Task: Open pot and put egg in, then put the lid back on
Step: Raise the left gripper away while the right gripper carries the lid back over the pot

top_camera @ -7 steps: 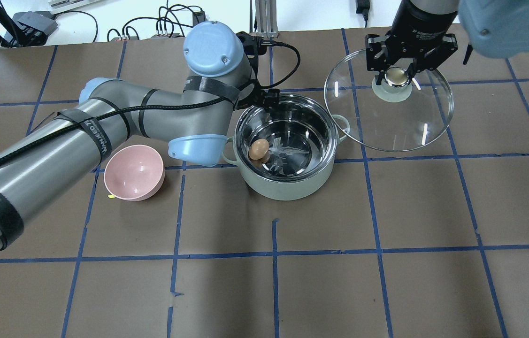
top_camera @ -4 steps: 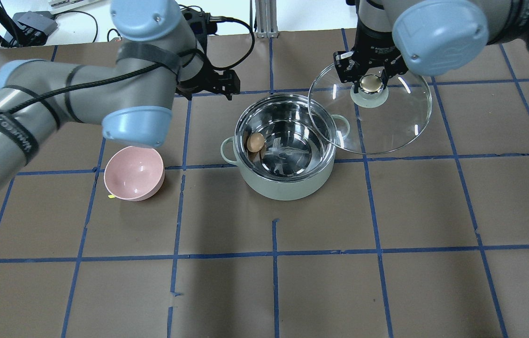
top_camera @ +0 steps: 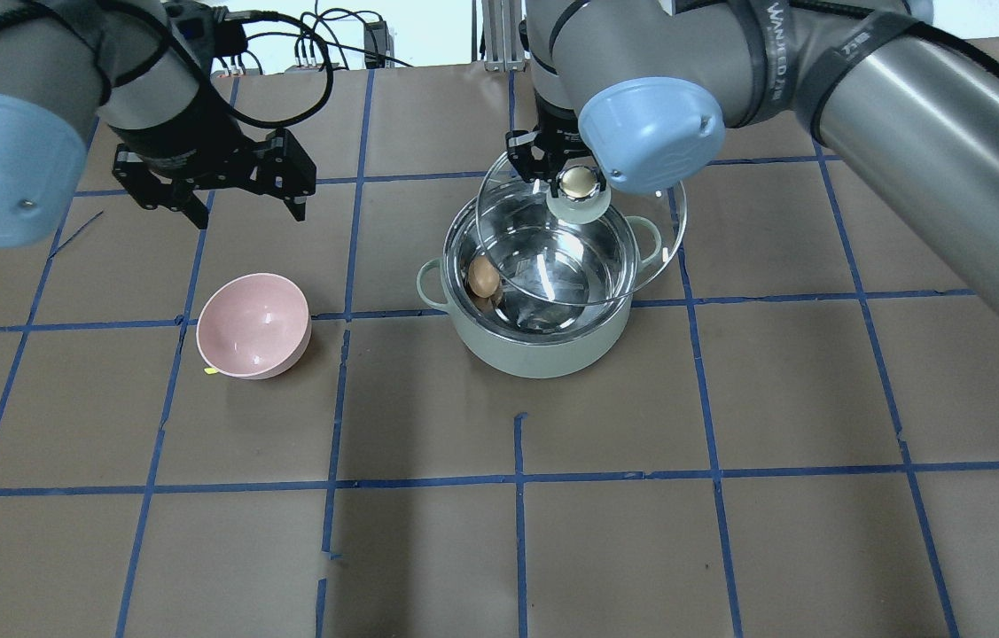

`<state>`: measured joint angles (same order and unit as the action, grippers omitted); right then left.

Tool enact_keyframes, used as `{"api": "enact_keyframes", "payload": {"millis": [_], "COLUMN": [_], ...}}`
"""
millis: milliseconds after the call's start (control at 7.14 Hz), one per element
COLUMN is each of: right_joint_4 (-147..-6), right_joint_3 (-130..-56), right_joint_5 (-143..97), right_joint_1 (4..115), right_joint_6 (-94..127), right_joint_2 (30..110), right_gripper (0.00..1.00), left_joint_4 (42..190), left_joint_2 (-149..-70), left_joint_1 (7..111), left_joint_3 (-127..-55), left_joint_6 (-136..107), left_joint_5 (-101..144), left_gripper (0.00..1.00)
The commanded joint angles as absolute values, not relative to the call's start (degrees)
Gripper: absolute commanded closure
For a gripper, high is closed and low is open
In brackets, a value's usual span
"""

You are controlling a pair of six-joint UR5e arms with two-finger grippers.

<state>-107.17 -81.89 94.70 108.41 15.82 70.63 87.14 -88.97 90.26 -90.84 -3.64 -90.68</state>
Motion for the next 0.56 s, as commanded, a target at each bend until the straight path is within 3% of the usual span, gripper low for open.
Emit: {"api": "enact_keyframes", "payload": {"millis": [0,420], "right_joint_4": [-108.02,-108.37], "right_joint_3": [-82.35,-83.67], "right_joint_5": [94.21,94.22], "right_joint_1": [110.12,110.13], "right_joint_6": [17.93,20.02], "right_joint_2": [69.70,69.26], "right_gripper": [0.96,0.96], "left_joint_4": [93.41,94.31], "left_joint_2": [-88.24,-87.98], "left_joint_1": [89.21,89.38], "left_joint_3": [-86.50,-87.45], "left_joint_6": [-3.60,-3.52], "left_joint_5": [-91.14,-93.08], "left_gripper": [0.00,0.00]}}
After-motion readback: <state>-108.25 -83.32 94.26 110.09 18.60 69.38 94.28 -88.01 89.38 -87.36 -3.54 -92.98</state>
